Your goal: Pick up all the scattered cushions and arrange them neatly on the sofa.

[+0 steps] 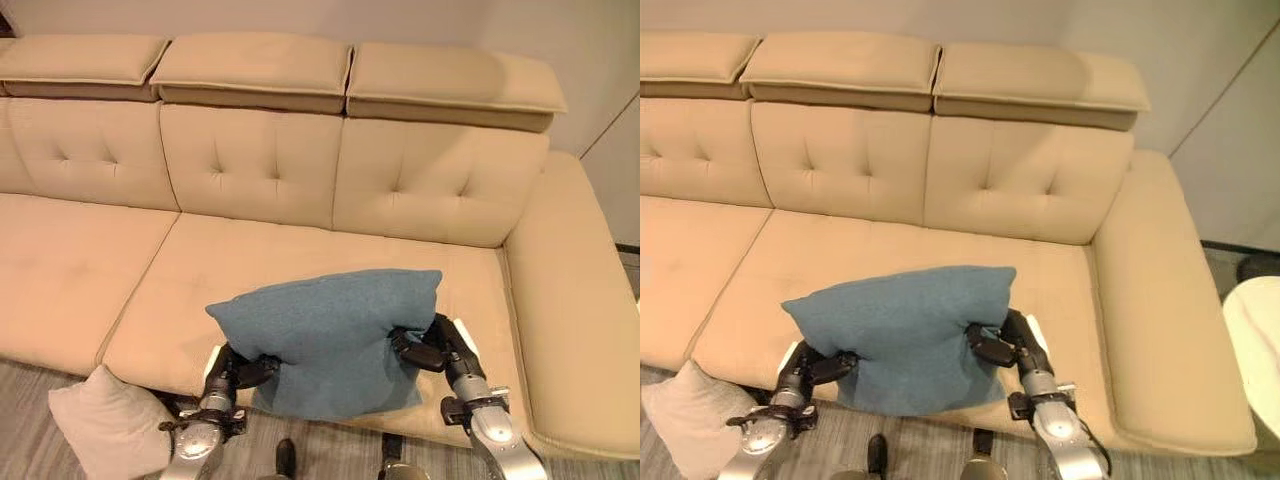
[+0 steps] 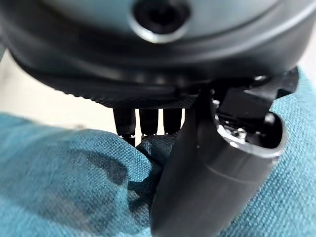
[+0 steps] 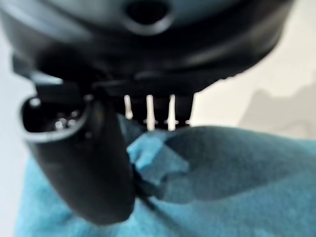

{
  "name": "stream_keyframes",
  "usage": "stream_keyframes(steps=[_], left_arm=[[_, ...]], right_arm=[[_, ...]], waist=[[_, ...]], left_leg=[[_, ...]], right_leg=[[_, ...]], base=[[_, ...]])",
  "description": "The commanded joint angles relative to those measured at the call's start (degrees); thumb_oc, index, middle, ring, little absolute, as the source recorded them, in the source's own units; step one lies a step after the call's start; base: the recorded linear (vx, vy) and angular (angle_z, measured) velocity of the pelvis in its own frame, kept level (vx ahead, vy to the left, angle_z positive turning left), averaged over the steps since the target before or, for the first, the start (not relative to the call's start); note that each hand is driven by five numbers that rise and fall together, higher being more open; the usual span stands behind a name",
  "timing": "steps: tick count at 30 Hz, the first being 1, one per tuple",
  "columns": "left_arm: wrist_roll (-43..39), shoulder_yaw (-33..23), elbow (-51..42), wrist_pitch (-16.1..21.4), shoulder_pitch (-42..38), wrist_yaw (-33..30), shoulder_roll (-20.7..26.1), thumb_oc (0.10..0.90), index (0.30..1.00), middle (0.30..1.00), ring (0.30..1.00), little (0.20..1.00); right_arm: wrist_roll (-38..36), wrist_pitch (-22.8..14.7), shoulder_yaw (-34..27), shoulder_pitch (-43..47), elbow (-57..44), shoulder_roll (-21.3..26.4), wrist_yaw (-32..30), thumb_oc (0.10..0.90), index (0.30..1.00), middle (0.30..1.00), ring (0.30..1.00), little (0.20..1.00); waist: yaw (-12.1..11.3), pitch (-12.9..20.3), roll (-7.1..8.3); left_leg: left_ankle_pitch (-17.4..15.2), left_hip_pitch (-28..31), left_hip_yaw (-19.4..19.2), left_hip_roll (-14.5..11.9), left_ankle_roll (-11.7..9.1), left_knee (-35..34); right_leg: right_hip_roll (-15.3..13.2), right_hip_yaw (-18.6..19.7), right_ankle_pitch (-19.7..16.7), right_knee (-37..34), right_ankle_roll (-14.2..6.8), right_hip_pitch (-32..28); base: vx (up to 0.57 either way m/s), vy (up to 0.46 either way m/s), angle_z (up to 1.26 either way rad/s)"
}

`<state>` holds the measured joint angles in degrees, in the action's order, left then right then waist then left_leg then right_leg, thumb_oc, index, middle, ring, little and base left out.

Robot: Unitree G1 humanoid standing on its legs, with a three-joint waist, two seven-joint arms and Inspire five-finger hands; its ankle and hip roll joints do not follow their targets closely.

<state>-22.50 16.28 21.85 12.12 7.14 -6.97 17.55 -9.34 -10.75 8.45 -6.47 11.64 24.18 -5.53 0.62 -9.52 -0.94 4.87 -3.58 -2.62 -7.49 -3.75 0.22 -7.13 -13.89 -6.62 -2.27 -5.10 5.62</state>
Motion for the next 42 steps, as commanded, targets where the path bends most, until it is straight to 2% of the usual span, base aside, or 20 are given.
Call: stream_keyframes(steps=[1,3,5,6,8,9,11,14,18,27,33,34,35,36,38,39,40,42], left_arm=[[0.2,2.7,-9.8,7.2,-7.2,4.5,0.1,0.4,0.3,0.3,0.3,0.3],[0.3,2.4,-9.9,7.0,-6.9,4.6,0.1,0.4,0.3,0.3,0.3,0.3],[0.5,2.5,-9.8,6.8,-6.6,4.9,0.0,0.4,0.3,0.3,0.3,0.3],[0.9,2.6,-9.6,6.4,-6.6,5.0,0.3,0.4,0.3,0.3,0.3,0.3],[1.0,2.5,-9.8,6.3,-6.6,4.9,0.4,0.4,0.3,0.3,0.3,0.3],[1.1,2.5,-9.9,6.1,-6.7,4.6,0.6,0.4,0.3,0.3,0.3,0.3],[1.1,2.1,-10.2,6.2,-6.2,4.6,0.7,0.4,0.3,0.3,0.3,0.3],[1.5,1.7,-10.6,6.2,-5.9,4.2,1.3,0.4,0.3,0.3,0.3,0.3],[1.6,0.8,-11.7,6.0,-5.8,3.8,2.0,0.4,0.3,0.3,0.3,0.3],[2.7,-0.5,-14.5,7.0,-9.3,1.1,2.7,0.4,0.3,0.3,0.3,0.3],[4.3,1.8,-14.1,8.6,-19.4,-3.4,2.2,0.4,0.3,0.3,0.3,0.3],[4.0,3.3,-12.4,9.3,-25.0,-6.0,1.7,0.4,0.3,0.3,0.3,0.3],[4.0,3.3,-12.2,9.4,-25.3,-6.0,1.6,0.4,0.3,0.3,0.3,0.3],[4.1,4.7,-10.4,9.8,-31.2,-8.7,1.6,0.4,0.3,0.3,0.3,0.3],[4.6,6.2,-7.8,10.3,-37.5,-11.0,1.5,0.4,0.3,0.3,0.3,0.3],[5.2,8.7,-3.3,11.2,-47.1,-14.2,2.1,0.4,0.3,0.3,0.3,0.3],[5.2,8.7,-3.2,11.3,-47.2,-14.2,2.1,0.4,0.3,0.3,0.3,0.3],[5.0,9.9,-0.1,11.6,-52.7,-15.9,2.2,0.4,0.3,0.3,0.3,0.3]], right_arm=[[-3.1,-8.3,-0.3,5.5,-9.9,-0.8,-0.1,0.4,0.3,0.3,0.3,0.3],[-3.4,-7.9,-0.4,5.2,-10.0,-0.6,0.2,0.4,0.3,0.3,0.3,0.3],[-3.4,-7.9,-0.6,4.9,-10.0,-0.7,0.3,0.4,0.3,0.3,0.3,0.3],[-3.2,-7.8,-0.7,4.7,-9.8,-0.9,0.1,0.4,0.3,0.3,0.3,0.3],[-3.1,-7.7,-0.7,4.8,-9.5,-0.9,-0.1,0.4,0.3,0.3,0.3,0.3],[-3.1,-7.7,-0.6,4.9,-9.3,-1.0,-0.2,0.4,0.3,0.3,0.3,0.3],[-3.1,-7.6,-0.7,4.7,-9.3,-1.2,-0.1,0.4,0.3,0.3,0.3,0.3],[-2.5,-7.6,-0.9,4.3,-9.7,-1.6,-0.2,0.4,0.3,0.3,0.3,0.3],[-2.1,-7.0,-0.9,3.9,-10.0,-2.3,0.0,0.4,0.3,0.3,0.3,0.3],[-1.1,-6.9,-0.5,6.6,-10.1,-3.3,-1.7,0.4,0.3,0.3,0.3,0.3],[0.7,-7.9,1.8,16.5,-8.8,-3.0,-6.9,0.4,0.3,0.3,0.3,0.3],[1.4,-8.2,3.2,21.8,-8.1,-3.1,-9.4,0.4,0.3,0.3,0.3,0.3],[1.4,-8.2,3.2,22.0,-7.9,-3.1,-9.5,0.4,0.3,0.3,0.3,0.3],[2.3,-8.4,4.9,27.5,-6.8,-3.0,-11.8,0.4,0.3,0.3,0.3,0.3],[3.5,-8.4,6.4,33.3,-5.0,-3.0,-14.3,0.4,0.3,0.3,0.3,0.3],[5.8,-8.4,8.3,42.2,-1.3,-1.7,-18.1,0.4,0.3,0.3,0.3,0.3],[5.8,-8.5,8.3,42.4,-1.2,-1.7,-18.2,0.4,0.3,0.3,0.3,0.3],[6.2,-8.5,9.0,47.4,1.3,-0.8,-20.3,0.4,0.3,0.3,0.3,0.3]], waist=[[0.4,3.8,3.29],[-0.2,3.4,3.72],[-0.5,3.3,4.35],[-1.0,3.3,4.77],[-1.4,3.2,4.83],[-1.8,3.2,4.54],[-2.2,3.5,4.01],[-2.0,4.7,3.86],[-1.9,6.3,3.72],[-1.8,7.0,3.16],[-1.2,5.9,1.8],[-0.9,4.8,1.36],[-0.9,4.8,1.33],[-0.7,3.5,0.86],[-0.6,2.3,0.52],[-0.4,1.1,-0.12],[-0.3,1.2,-0.09],[-0.2,0.9,-0.28]], left_leg=[[-8.2,-1.7,-1.7,-1.1,-1.2,18.0],[-8.8,-3.8,-0.7,0.3,-0.7,19.3],[-10.3,-5.9,-0.2,2.4,-0.2,17.8],[-10.2,-7.6,-0.1,4.0,0.2,14.9],[-9.1,-8.0,0.3,4.6,0.2,12.8],[-7.5,-8.2,0.9,5.2,0.1,10.0],[-6.4,-6.6,1.6,5.1,0.1,6.1],[-6.4,-4.0,1.9,5.6,0.5,4.1],[-6.7,0.0,0.3,5.9,1.2,1.0],[-7.1,3.5,-1.5,6.3,2.0,-2.7],[-6.3,2.4,-2.3,6.2,2.0,-4.7],[-5.6,0.3,-2.2,6.1,1.8,-4.9],[-5.6,0.1,-2.2,6.1,1.8,-4.8],[-4.9,-2.4,-2.0,5.9,1.8,-4.8],[-4.0,-5.2,-1.7,6.1,1.8,-4.8],[-2.9,-9.1,-1.4,6.3,1.7,-4.7],[-2.6,-9.4,-1.4,6.3,1.7,-4.8],[-1.7,-11.6,-1.2,6.5,1.5,-4.8]], right_leg=[[0.0,-0.2,4.7,1.9,-0.3,-1.3],[0.7,0.2,5.4,1.5,0.3,-2.2],[1.0,0.6,5.8,1.1,0.4,-3.0],[1.5,0.8,6.3,1.0,0.4,-3.8],[1.9,1.1,6.7,1.1,0.4,-4.2],[2.7,1.5,7.1,1.2,0.3,-4.6],[3.4,2.0,8.1,2.0,0.3,-5.1],[3.3,2.1,8.5,2.9,0.3,-5.5],[2.7,3.1,8.7,2.6,-0.3,-6.9],[2.2,4.1,8.1,1.0,-1.3,-7.8],[1.8,4.6,6.3,-1.1,-1.8,-5.5],[1.8,4.9,5.5,-1.6,-1.9,-3.3],[1.8,4.9,5.4,-1.5,-1.9,-3.1],[1.7,5.3,4.6,-1.5,-2.0,-0.4],[1.8,5.9,3.8,-1.1,-2.1,2.7],[1.7,6.5,2.8,-0.3,-2.1,7.0],[1.7,6.5,2.6,-0.3,-2.1,7.3],[1.4,6.6,2.0,-0.2,-2.0,9.4]], base=[[0.11,-0.234,0.18],[0.11,-0.16,-0.04],[0.13,-0.079,-0.05],[0.16,-0.033,-0.01],[0.11,-0.001,-0.07],[0.11,0.037,-0.16],[0.14,0.055,-0.31],[0.14,0.074,-0.29],[0.12,0.088,-0.03],[0.07,0.055,-0.03],[-0.08,0.019,-0.1],[-0.13,0.0,-0.09],[-0.27,0.01,-0.12],[-0.21,0.012,-0.12],[-0.28,0.031,-0.13],[-0.23,0.039,-0.14],[-0.2,0.038,-0.17],[-0.08,0.005,-0.09]])
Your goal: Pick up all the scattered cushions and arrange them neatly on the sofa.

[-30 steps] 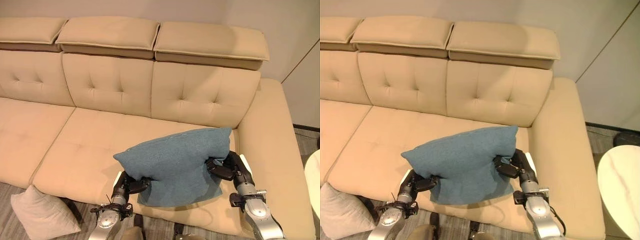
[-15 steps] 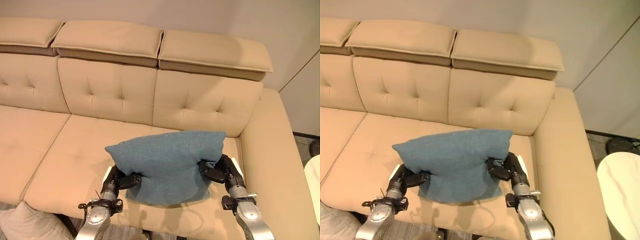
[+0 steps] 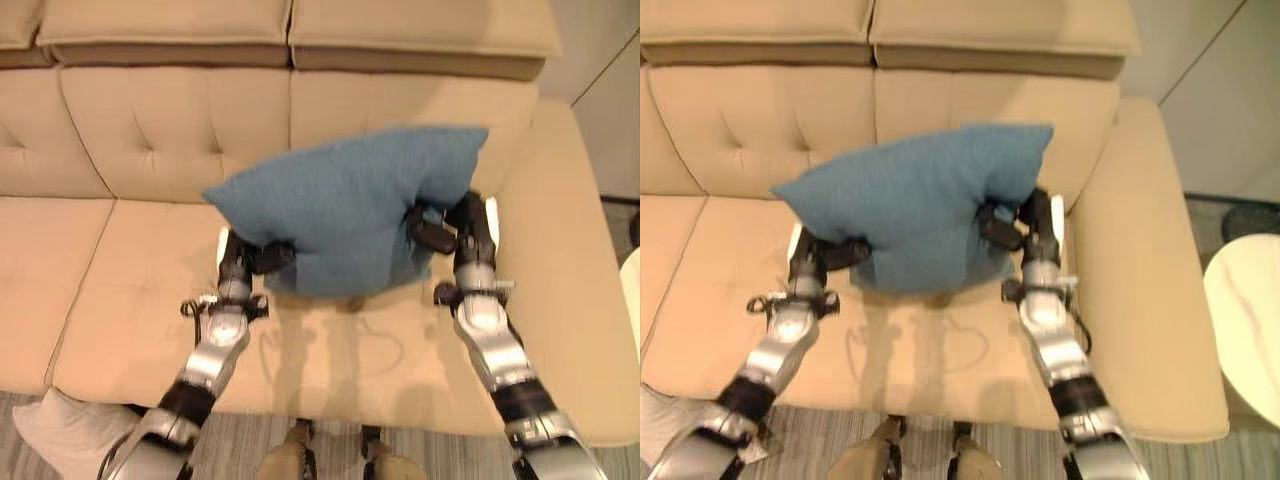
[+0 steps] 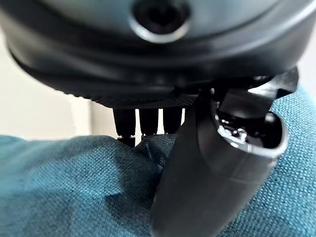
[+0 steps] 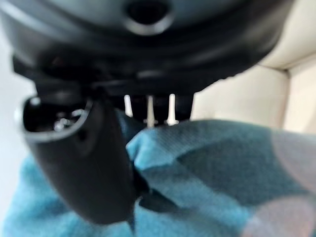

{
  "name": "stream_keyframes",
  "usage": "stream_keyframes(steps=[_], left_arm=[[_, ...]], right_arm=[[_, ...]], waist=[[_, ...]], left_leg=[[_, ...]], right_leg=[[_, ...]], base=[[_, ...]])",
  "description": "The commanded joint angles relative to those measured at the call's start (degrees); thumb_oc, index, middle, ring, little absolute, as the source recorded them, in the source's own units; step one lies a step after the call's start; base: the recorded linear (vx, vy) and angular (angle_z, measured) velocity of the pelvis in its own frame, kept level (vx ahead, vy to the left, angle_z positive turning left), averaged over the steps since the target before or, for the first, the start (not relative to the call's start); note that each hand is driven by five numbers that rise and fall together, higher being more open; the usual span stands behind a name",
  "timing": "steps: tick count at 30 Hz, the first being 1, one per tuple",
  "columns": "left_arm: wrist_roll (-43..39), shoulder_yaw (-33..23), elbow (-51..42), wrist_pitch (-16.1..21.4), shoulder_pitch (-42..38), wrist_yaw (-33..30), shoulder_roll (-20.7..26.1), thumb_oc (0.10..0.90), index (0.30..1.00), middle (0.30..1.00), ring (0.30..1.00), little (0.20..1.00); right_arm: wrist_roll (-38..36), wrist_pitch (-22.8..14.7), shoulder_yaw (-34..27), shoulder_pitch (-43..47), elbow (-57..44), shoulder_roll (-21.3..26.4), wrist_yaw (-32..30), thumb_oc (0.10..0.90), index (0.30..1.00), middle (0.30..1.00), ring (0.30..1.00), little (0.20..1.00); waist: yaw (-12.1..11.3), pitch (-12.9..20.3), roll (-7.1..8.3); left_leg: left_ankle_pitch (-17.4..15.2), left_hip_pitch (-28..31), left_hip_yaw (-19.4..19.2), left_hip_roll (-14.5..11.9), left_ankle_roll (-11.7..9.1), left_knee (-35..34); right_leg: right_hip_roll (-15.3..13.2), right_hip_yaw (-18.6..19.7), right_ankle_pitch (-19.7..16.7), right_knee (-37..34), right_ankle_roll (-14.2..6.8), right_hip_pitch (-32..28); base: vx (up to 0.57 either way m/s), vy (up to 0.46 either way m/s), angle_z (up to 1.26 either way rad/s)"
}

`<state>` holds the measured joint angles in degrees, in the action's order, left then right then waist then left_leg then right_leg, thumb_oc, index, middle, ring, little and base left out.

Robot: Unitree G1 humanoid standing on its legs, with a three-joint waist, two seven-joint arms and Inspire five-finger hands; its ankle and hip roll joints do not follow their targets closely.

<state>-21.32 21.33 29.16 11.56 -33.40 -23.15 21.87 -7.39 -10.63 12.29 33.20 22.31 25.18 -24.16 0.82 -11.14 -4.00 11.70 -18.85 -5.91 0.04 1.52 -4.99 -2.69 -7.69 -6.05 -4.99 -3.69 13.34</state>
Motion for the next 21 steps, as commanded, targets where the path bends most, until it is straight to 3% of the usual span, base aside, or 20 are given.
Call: stream_keyframes(steps=[1,9,10,11,12,18,20,21], left_arm=[[3.9,5.6,-5.3,12.4,-15.5,-0.9,-2.0,0.4,0.3,0.3,0.3,0.3],[0.8,9.6,9.4,12.9,-31.2,-1.6,-0.8,0.4,0.3,0.3,0.3,0.3],[0.3,9.6,10.5,12.8,-31.8,-1.4,-0.7,0.508,0.462,0.462,0.462,0.462],[0.4,9.8,11.8,12.4,-31.6,-1.1,-0.2,0.773,0.86,0.86,0.86,0.86],[0.9,9.4,11.5,12.0,-30.3,-1.0,-0.1,0.8,0.9,0.9,0.9,0.9],[-1.3,3.6,12.0,11.2,-21.4,0.7,3.4,0.8,0.9,0.9,0.9,0.9],[-2.3,-2.9,11.2,11.1,-14.8,2.7,10.2,0.8,0.9,0.9,0.9,0.9],[-2.0,-4.8,10.2,11.1,-12.8,2.5,10.9,0.8,0.9,0.9,0.9,0.9]], right_arm=[[4.4,-8.7,5.5,11.0,-7.6,-1.4,-3.1,0.4,0.3,0.3,0.3,0.3],[4.2,-8.5,9.9,25.1,5.3,1.3,-7.4,0.4,0.3,0.3,0.3,0.3],[4.1,-8.4,10.5,25.6,6.4,1.6,-7.4,0.573,0.559,0.559,0.559,0.559],[3.7,-8.3,10.1,25.4,7.4,1.6,-7.5,0.8,0.9,0.9,0.9,0.9],[3.6,-8.3,9.6,24.3,7.6,1.8,-7.6,0.8,0.9,0.9,0.9,0.9],[1.5,-8.0,5.2,17.5,6.6,7.9,-5.1,0.8,0.9,0.9,0.9,0.9],[-0.9,-8.9,-0.9,9.6,4.4,13.9,-2.1,0.8,0.9,0.9,0.9,0.9],[-0.9,-9.2,-2.9,7.0,3.2,14.4,-1.8,0.8,0.9,0.9,0.9,0.9]], waist=[[-0.3,2.3,2.69],[1.0,2.2,1.41],[1.1,2.3,1.29],[1.4,2.2,1.09],[1.5,2.1,0.87],[1.3,2.7,0.73],[1.2,4.0,0.92],[1.1,4.2,1.0]], left_leg=[[-8.4,2.5,2.2,-1.0,-3.9,0.4],[-5.9,-4.9,2.3,-0.4,-5.3,0.0],[-5.8,-5.5,2.3,-0.4,-5.3,0.0],[-5.6,-6.4,2.2,-0.4,-5.5,0.0],[-5.2,-7.1,2.3,-0.2,-5.5,0.0],[-5.8,-6.1,2.8,0.1,-5.7,0.0],[-6.0,-4.9,2.9,0.1,-5.9,0.0],[-6.1,-4.5,2.9,0.1,-5.9,0.0]], right_leg=[[-3.1,0.5,1.2,2.6,-3.5,2.9],[-3.5,1.5,-0.9,1.7,-3.9,10.2],[-3.5,1.7,-1.1,1.7,-3.9,10.9],[-3.4,1.8,-1.3,1.7,-4.0,11.7],[-3.5,1.8,-1.5,1.8,-4.0,12.6],[-3.7,1.4,-1.0,2.0,-3.8,11.8],[-3.8,0.7,-1.1,1.1,-3.9,9.9],[-3.8,0.5,-1.0,0.9,-3.9,9.3]], base=[[-0.07,0.002,-0.03],[-0.02,0.015,-0.05],[0.01,0.036,-0.14],[0.0,0.035,-0.12],[0.01,0.028,-0.1],[0.02,-0.022,0.12],[0.03,-0.049,-0.16],[0.03,-0.041,-0.09]])
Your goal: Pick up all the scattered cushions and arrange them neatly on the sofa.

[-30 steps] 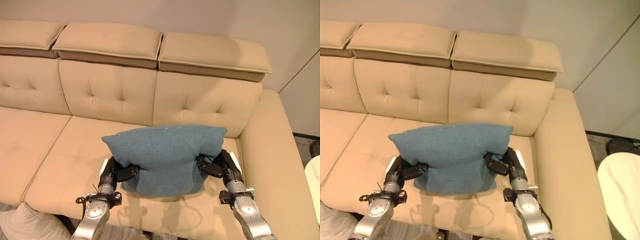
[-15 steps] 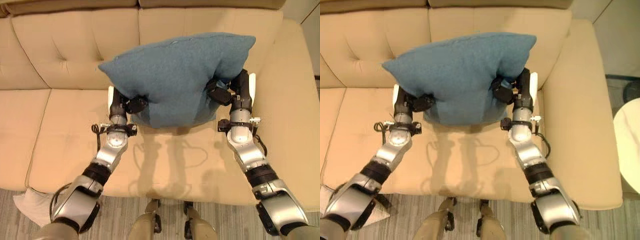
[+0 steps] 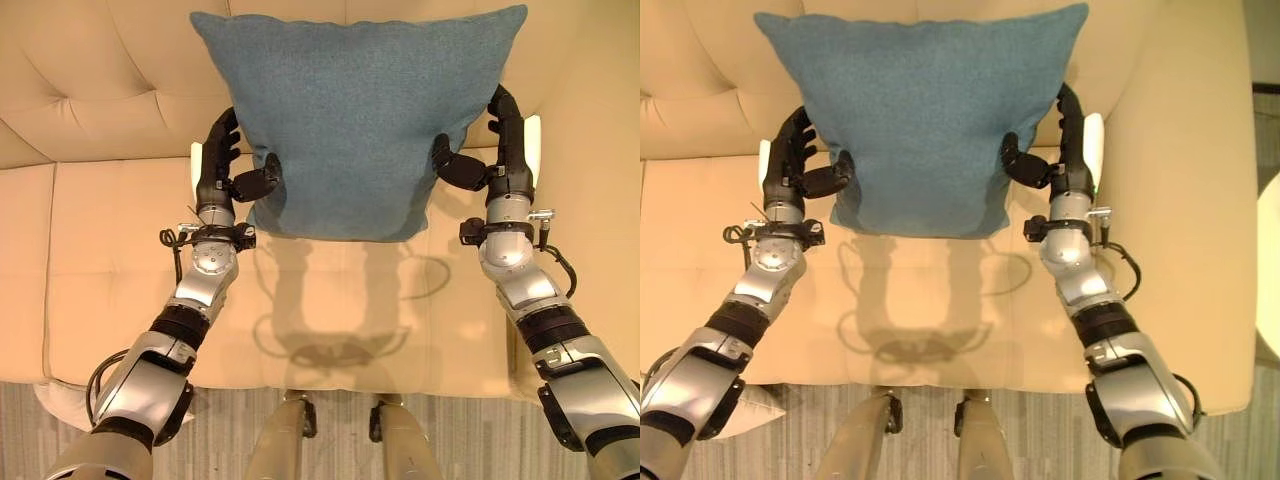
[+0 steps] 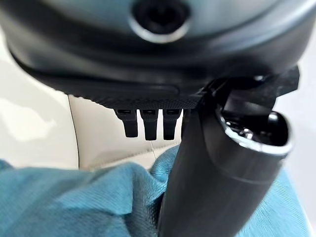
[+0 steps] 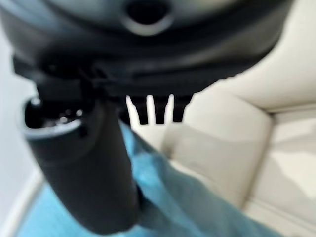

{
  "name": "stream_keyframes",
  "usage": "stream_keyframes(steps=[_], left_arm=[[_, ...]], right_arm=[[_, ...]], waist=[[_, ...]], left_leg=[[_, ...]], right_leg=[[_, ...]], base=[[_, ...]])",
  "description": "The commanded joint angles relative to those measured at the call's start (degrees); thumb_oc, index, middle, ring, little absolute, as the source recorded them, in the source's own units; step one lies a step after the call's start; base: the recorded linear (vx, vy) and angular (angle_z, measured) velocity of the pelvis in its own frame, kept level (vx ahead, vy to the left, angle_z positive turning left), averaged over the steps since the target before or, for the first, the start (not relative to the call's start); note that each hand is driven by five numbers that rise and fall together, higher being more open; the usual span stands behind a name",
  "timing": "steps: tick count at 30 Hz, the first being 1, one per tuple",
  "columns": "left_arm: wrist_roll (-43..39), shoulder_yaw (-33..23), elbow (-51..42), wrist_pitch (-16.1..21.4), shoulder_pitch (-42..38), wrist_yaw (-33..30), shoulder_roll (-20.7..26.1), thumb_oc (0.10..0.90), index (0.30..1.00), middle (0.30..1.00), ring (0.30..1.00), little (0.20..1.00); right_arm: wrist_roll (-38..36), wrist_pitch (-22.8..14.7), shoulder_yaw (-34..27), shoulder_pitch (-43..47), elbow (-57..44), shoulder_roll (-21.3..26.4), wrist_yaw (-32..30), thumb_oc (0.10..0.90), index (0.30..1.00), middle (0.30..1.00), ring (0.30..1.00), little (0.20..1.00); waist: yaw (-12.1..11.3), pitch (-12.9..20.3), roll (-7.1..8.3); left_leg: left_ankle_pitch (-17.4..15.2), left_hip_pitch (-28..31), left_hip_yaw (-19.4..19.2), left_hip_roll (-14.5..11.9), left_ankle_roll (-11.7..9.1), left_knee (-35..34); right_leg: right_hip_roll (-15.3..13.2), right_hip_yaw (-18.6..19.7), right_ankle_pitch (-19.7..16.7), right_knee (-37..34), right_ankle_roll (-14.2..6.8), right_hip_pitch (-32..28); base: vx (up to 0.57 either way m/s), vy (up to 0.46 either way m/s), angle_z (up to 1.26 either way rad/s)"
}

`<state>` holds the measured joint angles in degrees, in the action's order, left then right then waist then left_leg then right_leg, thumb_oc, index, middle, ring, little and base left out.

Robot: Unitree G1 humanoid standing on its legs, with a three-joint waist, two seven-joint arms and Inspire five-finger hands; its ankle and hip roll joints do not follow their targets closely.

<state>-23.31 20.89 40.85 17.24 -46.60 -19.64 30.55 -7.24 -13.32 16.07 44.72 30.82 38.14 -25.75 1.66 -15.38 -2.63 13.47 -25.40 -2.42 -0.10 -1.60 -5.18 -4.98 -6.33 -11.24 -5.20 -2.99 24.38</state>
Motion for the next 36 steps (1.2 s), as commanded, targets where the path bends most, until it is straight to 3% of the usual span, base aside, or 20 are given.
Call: stream_keyframes(steps=[1,4,9,16,19,24,26,29,31,32,36], left_arm=[[0.0,-5.8,-2.5,5.5,2.3,-1.0,2.6,0.8,0.9,0.9,0.9,0.9],[0.5,-10.0,-6.0,5.6,9.0,-0.2,2.2,0.8,0.9,0.9,0.9,0.9],[2.7,-16.4,-15.9,4.7,28.4,3.9,-4.2,0.8,0.9,0.9,0.9,0.9],[6.1,-18.1,-19.3,2.4,44.5,9.6,-8.3,0.8,0.9,0.9,0.9,0.9],[8.5,-17.6,-14.0,0.8,52.4,12.8,-8.9,0.8,0.9,0.9,0.9,0.9],[11.0,-16.0,-6.0,-0.3,55.0,14.6,-9.9,0.8,0.9,0.9,0.9,0.9],[12.0,-14.9,-2.0,-0.3,54.8,14.6,-10.7,0.8,0.9,0.9,0.9,0.9],[13.2,-14.3,3.0,-0.7,54.7,14.7,-12.0,0.8,0.9,0.9,0.9,0.9],[13.6,-14.1,3.8,-0.8,54.9,14.9,-12.3,0.8,0.9,0.9,0.9,0.9],[14.3,-13.8,6.0,-0.9,55.4,15.0,-13.0,0.8,0.9,0.9,0.9,0.9],[14.7,-13.3,8.1,-1.2,54.6,14.2,-13.7,0.8,0.9,0.9,0.9,0.9]], right_arm=[[-1.1,-6.7,-8.5,-6.7,-6.4,1.7,-0.1,0.8,0.9,0.9,0.9,0.9],[-0.7,-6.9,-13.3,-13.8,-9.4,0.5,1.1,0.8,0.9,0.9,0.9,0.9],[0.9,-6.1,-20.0,-31.7,-17.4,-6.3,6.7,0.8,0.9,0.9,0.9,0.9],[5.3,-4.6,-21.2,-47.7,-17.6,-12.2,12.3,0.8,0.9,0.9,0.9,0.9],[6.7,-3.8,-19.6,-55.2,-13.3,-15.1,14.5,0.8,0.9,0.9,0.9,0.9],[8.4,-3.6,-16.0,-55.5,-7.5,-14.5,15.2,0.8,0.9,0.9,0.9,0.9],[8.6,-3.6,-14.2,-54.1,-4.1,-14.1,15.1,0.8,0.9,0.9,0.9,0.9],[8.7,-3.3,-11.6,-52.8,-0.8,-13.4,15.8,0.8,0.9,0.9,0.9,0.9],[8.6,-3.1,-11.0,-52.4,0.3,-13.4,15.9,0.8,0.9,0.9,0.9,0.9],[8.3,-2.7,-9.6,-51.8,2.6,-13.5,16.6,0.8,0.9,0.9,0.9,0.9],[7.4,-2.2,-9.1,-51.3,5.4,-14.2,17.0,0.8,0.9,0.9,0.9,0.9]], waist=[[0.3,8.6,-0.3],[0.1,9.7,0.14],[-0.7,11.7,1.59],[-1.4,11.2,2.3],[-2.2,11.4,3.06],[-2.8,10.8,3.63],[-3.0,9.7,4.53],[-3.3,8.9,5.82],[-3.1,9.1,6.02],[-3.0,9.2,5.86],[-1.5,10.4,5.42]], left_leg=[[-8.3,2.6,-0.6,0.2,-2.8,0.2],[-8.4,3.3,-0.6,0.1,-2.8,0.2],[-9.4,8.4,-0.2,-0.5,-2.6,0.2],[-9.4,15.0,0.8,-1.9,-3.0,0.2],[-8.1,17.1,2.1,-2.8,-3.7,0.2],[-7.6,16.5,2.7,-3.1,-3.9,3.1],[-10.1,14.0,2.7,-2.3,-3.4,8.7],[-16.6,14.4,3.2,-0.2,-2.5,16.6],[-17.3,14.6,3.2,0.0,-2.2,18.3],[-19.3,17.2,3.3,0.2,-2.0,20.4],[-20.3,22.7,1.7,0.2,-2.1,16.9]], right_leg=[[-1.5,-0.9,4.5,1.0,-4.6,-2.4],[-1.5,-1.4,4.6,0.8,-4.5,-3.4],[-0.8,-2.3,6.6,0.5,-4.1,-9.7],[0.3,-4.7,10.2,3.2,-3.1,-16.8],[1.8,-6.1,11.1,1.8,-2.4,-20.8],[2.3,-6.4,11.0,0.2,-2.0,-22.1],[1.4,-6.3,10.1,0.2,-1.8,-21.4],[-0.1,-6.2,8.6,0.2,-1.9,-20.6],[-0.4,-6.4,8.2,0.2,-1.9,-20.2],[-0.4,-6.1,7.5,0.3,-1.9,-19.9],[-0.9,-7.2,6.1,0.7,-2.4,-18.5]], base=[[0.02,-0.028,0.28],[0.01,-0.032,0.27],[0.05,-0.046,0.11],[0.01,-0.066,0.1],[-0.08,-0.138,0.37],[-0.11,-0.071,0.22],[-0.24,-0.033,0.04],[-0.18,-0.009,0.16],[-0.11,0.036,-0.08],[-0.13,0.088,-0.07],[-0.11,0.113,0.18]])
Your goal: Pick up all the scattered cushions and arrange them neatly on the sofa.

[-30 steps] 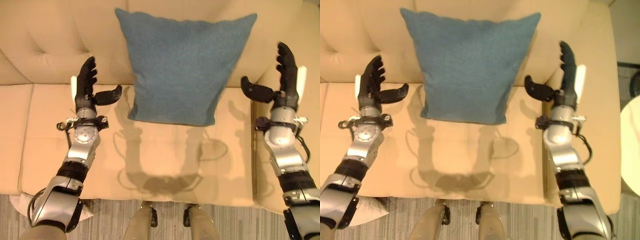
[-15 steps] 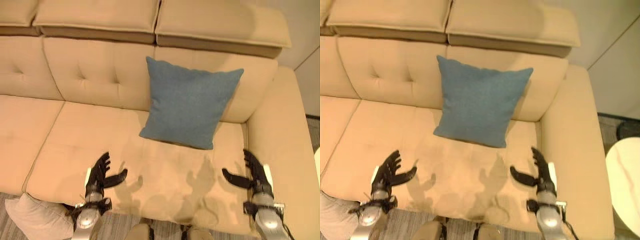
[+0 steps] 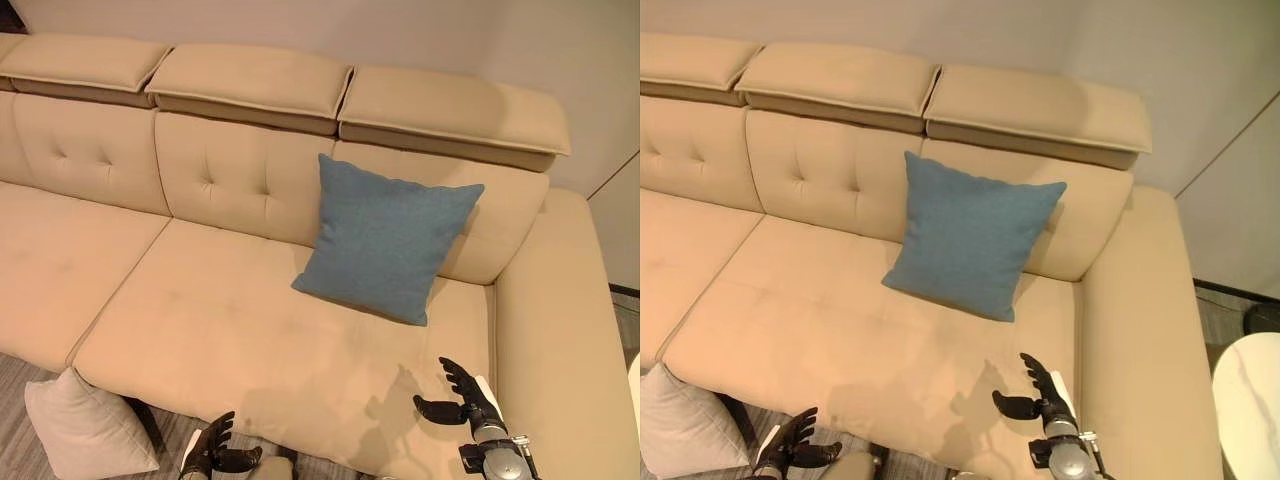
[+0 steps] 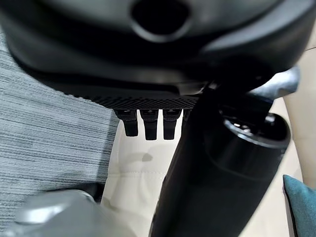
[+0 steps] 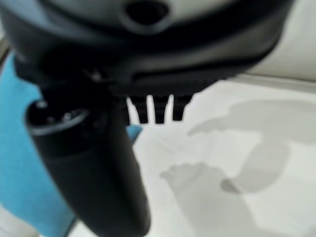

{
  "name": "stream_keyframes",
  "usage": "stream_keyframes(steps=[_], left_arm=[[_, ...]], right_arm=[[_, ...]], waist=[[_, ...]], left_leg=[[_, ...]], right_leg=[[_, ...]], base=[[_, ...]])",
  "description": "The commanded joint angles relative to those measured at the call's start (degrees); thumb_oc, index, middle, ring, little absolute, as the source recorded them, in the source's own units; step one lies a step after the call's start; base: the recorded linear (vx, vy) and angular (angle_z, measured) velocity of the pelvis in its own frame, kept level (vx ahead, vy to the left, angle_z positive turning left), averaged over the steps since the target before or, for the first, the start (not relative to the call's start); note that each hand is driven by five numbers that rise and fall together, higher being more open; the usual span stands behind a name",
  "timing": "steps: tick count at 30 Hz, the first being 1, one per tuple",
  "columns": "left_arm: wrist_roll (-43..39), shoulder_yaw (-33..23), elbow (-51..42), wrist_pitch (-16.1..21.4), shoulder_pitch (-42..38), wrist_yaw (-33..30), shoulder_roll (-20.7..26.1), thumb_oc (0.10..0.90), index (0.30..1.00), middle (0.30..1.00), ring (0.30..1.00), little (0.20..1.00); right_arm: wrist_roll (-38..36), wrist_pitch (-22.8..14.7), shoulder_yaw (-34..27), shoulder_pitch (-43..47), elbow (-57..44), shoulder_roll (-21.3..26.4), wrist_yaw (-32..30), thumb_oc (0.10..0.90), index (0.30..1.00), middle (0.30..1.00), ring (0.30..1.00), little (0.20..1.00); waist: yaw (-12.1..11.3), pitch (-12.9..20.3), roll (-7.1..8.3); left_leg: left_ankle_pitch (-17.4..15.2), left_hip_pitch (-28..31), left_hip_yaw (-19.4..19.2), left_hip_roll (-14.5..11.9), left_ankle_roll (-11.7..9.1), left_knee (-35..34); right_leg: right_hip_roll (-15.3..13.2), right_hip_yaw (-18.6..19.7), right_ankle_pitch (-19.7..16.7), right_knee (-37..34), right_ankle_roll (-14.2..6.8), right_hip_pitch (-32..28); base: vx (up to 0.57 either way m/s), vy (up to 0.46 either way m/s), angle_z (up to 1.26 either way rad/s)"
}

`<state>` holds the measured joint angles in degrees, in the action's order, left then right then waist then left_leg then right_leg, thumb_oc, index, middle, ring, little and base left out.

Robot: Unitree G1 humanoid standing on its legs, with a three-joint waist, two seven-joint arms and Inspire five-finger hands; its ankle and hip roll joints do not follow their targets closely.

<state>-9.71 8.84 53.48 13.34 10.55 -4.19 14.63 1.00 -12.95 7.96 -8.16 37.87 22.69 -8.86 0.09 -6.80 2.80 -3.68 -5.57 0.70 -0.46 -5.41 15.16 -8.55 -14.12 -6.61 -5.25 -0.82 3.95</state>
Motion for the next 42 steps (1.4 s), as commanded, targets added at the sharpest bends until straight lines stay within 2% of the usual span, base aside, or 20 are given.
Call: stream_keyframes(steps=[1,4,8,10,11,12,15,17,18,23,25,27,28,30,31,34,37,40,41,42], left_arm=[[0.4,-0.6,-3.7,2.6,-4.4,-2.5,1.2,0.8,0.9,0.9,0.9,0.9],[0.4,-0.1,-2.8,2.8,-6.0,-3.5,1.1,0.8,0.9,0.9,0.9,0.9],[0.6,-0.4,-2.5,2.7,-6.2,-3.6,1.7,0.8,0.9,0.9,0.9,0.9],[1.2,-0.6,-0.7,2.4,-7.7,-4.1,2.7,0.8,0.9,0.9,0.9,0.9],[1.2,-0.6,-0.7,2.4,-7.8,-4.1,2.7,0.8,0.9,0.9,0.9,0.9],[2.1,0.3,-0.5,2.2,-9.0,-4.6,3.4,0.8,0.9,0.9,0.9,0.9],[2.5,1.0,0.4,1.8,-9.9,-4.8,3.9,0.8,0.9,0.9,0.9,0.9],[2.9,0.9,1.5,1.5,-10.3,-4.8,4.0,0.8,0.9,0.9,0.9,0.9],[2.5,0.5,2.1,1.4,-10.1,-5.3,3.9,0.8,0.9,0.9,0.9,0.9],[1.6,-0.3,3.8,1.5,-9.9,-6.1,3.1,0.8,0.9,0.9,0.9,0.9],[0.6,-0.4,4.5,1.5,-10.1,-6.4,2.2,0.8,0.9,0.9,0.9,0.9],[0.9,-0.2,4.8,1.4,-9.8,-6.7,1.5,0.8,0.9,0.9,0.9,0.9],[0.9,-0.2,4.8,1.4,-9.8,-6.7,1.5,0.8,0.9,0.9,0.9,0.9],[1.5,-0.5,5.1,1.1,-9.2,-6.8,1.2,0.8,0.9,0.9,0.9,0.9],[2.1,-0.8,5.7,0.9,-8.5,-7.0,0.8,0.8,0.9,0.9,0.9,0.9],[2.6,-0.7,6.7,0.6,-8.6,-7.0,0.6,0.8,0.9,0.9,0.9,0.9],[3.2,-0.8,7.6,0.2,-8.7,-7.0,0.4,0.8,0.9,0.9,0.9,0.9],[3.2,-0.8,7.6,0.2,-8.7,-7.0,0.4,0.8,0.9,0.9,0.9,0.9],[3.8,-0.5,7.1,0.4,-8.7,-6.1,0.4,0.8,0.9,0.9,0.9,0.9],[3.9,-0.5,7.2,0.4,-8.4,-6.2,0.6,0.8,0.9,0.9,0.9,0.9]], right_arm=[[-4.3,-1.9,-2.1,2.6,2.2,-0.6,-0.4,0.8,0.9,0.9,0.9,0.9],[-6.1,-1.1,-2.0,4.6,6.6,-2.0,-0.9,0.8,0.9,0.9,0.9,0.9],[-5.1,-0.6,-0.8,5.5,8.4,-2.3,-0.9,0.8,0.9,0.9,0.9,0.9],[-4.0,0.2,0.2,6.9,10.1,-2.6,-0.9,0.8,0.9,0.9,0.9,0.9],[-4.0,0.2,0.2,7.0,10.1,-2.7,-0.9,0.8,0.9,0.9,0.9,0.9],[-4.3,0.4,0.6,7.7,11.4,-2.7,-1.2,0.8,0.9,0.9,0.9,0.9],[-5.8,0.5,0.4,8.0,13.2,-3.1,-1.0,0.8,0.9,0.9,0.9,0.9],[-6.5,0.4,0.4,7.9,14.3,-3.5,-0.8,0.8,0.9,0.9,0.9,0.9],[-6.4,0.8,0.6,8.2,14.2,-3.6,-0.9,0.8,0.9,0.9,0.9,0.9],[-6.9,0.6,1.3,9.6,14.3,-2.7,-1.1,0.8,0.9,0.9,0.9,0.9],[-7.1,0.6,0.7,10.4,13.4,-1.5,-1.8,0.8,0.9,0.9,0.9,0.9],[-6.9,0.8,0.4,10.5,13.0,-0.8,-2.4,0.8,0.9,0.9,0.9,0.9],[-6.9,0.8,0.4,10.5,13.0,-0.8,-2.4,0.8,0.9,0.9,0.9,0.9],[-6.5,0.8,-0.1,9.7,12.0,-0.5,-2.4,0.8,0.9,0.9,0.9,0.9],[-6.1,0.7,-0.5,8.8,11.5,-0.6,-2.5,0.8,0.9,0.9,0.9,0.9],[-6.4,0.7,-1.1,8.3,11.4,-0.8,-2.5,0.8,0.9,0.9,0.9,0.9],[-6.2,0.7,-1.2,7.6,11.4,-1.0,-2.3,0.8,0.9,0.9,0.9,0.9],[-6.2,0.7,-1.2,7.6,11.4,-1.0,-2.3,0.8,0.9,0.9,0.9,0.9],[-5.0,1.1,-0.9,6.7,11.8,-1.5,-1.9,0.8,0.9,0.9,0.9,0.9],[-4.4,1.1,-0.3,7.3,12.1,-1.6,-2.1,0.8,0.9,0.9,0.9,0.9]], waist=[[1.2,2.1,-0.74],[0.9,1.2,-0.27],[0.1,0.6,-0.01],[-0.1,-0.7,-0.03],[-0.1,-0.6,0.09],[-0.1,-0.8,0.01],[-0.5,0.1,-0.41],[-0.7,1.1,-0.15],[-1.8,1.7,0.62],[-2.8,1.7,1.35],[-3.4,0.3,0.79],[-3.4,-0.8,0.65],[-3.4,-0.8,0.64],[-2.7,-0.6,0.79],[-2.3,-0.6,1.0],[-1.5,-0.2,1.22],[-0.1,0.7,1.62],[-0.1,0.7,1.61],[0.2,2.2,1.07],[0.3,2.1,1.09]], left_leg=[[-4.6,5.4,-3.5,0.7,2.5,-10.0],[-4.0,5.1,-0.4,2.8,3.3,-12.5],[-3.2,5.0,0.6,3.4,4.1,-13.8],[-2.1,4.0,1.6,3.1,5.1,-13.6],[-1.9,3.9,1.6,3.2,5.1,-13.7],[-0.7,2.5,2.6,3.5,5.7,-13.4],[1.1,0.7,4.7,3.4,5.9,-13.4],[2.1,-0.6,6.0,3.6,5.5,-13.5],[2.5,-1.7,6.5,3.9,4.9,-13.5],[3.9,-4.1,6.7,3.5,3.6,-12.6],[7.0,-7.5,6.7,2.9,2.0,-12.4],[7.9,-10.0,3.5,2.5,2.2,-11.4],[7.9,-10.1,3.6,2.5,2.2,-11.3],[6.5,-9.0,-1.2,0.9,2.5,-10.6],[5.0,-7.4,-3.9,-0.2,2.5,-9.2],[3.7,-5.6,-6.7,-1.4,2.3,-8.7],[2.3,-3.2,-13.5,-3.3,2.1,-8.3],[2.3,-3.2,-13.5,-3.3,2.1,-8.3],[0.7,0.6,-19.3,-4.8,1.3,-11.9],[1.0,1.2,-17.6,-4.1,1.2,-13.2]], right_leg=[[1.4,-1.2,-0.1,1.2,-5.6,4.2],[0.2,-1.2,-2.3,1.8,-6.9,6.5],[-0.4,-0.9,-2.2,3.2,-7.4,7.5],[0.2,3.7,-0.3,8.3,-7.7,9.1],[0.1,3.6,-0.3,8.3,-7.7,9.3],[2.6,8.7,2.6,12.3,-7.1,8.3],[5.6,12.2,7.4,18.8,-5.7,5.5],[7.3,13.9,8.8,20.6,-5.5,3.7],[7.1,13.2,10.3,17.0,-4.7,0.9],[7.9,13.2,11.3,11.0,-3.4,-0.9],[8.1,11.0,10.8,7.4,-2.9,-1.1],[7.2,8.1,9.6,6.1,-2.7,-1.0],[7.2,8.1,9.6,6.1,-2.7,-1.0],[6.1,5.1,9.0,5.8,-2.7,-0.9],[5.1,1.8,9.0,5.5,-2.4,-1.5],[4.2,-1.1,8.9,5.2,-2.4,-2.0],[2.8,-6.1,8.3,4.5,-2.7,-2.6],[2.8,-6.1,8.3,4.5,-2.7,-2.6],[2.0,-11.0,9.0,4.3,-3.6,-3.6],[1.8,-12.0,9.1,4.7,-3.9,-4.3]], base=[[-0.15,0.142,0.57],[-0.22,0.166,0.54],[-0.16,0.075,0.07],[-0.21,0.026,0.0],[-0.21,0.021,0.01],[-0.2,0.009,0.11],[-0.18,-0.03,0.43],[-0.13,-0.128,0.75],[-0.09,-0.144,0.84],[-0.11,-0.175,0.29],[-0.23,-0.19,0.43],[-0.18,-0.075,1.33],[-0.16,-0.041,1.23],[-0.11,-0.014,0.69],[-0.09,-0.005,1.07],[-0.04,0.007,1.19],[0.01,0.039,1.05],[0.03,0.052,0.95],[0.12,0.197,0.12],[0.14,0.244,0.67]])
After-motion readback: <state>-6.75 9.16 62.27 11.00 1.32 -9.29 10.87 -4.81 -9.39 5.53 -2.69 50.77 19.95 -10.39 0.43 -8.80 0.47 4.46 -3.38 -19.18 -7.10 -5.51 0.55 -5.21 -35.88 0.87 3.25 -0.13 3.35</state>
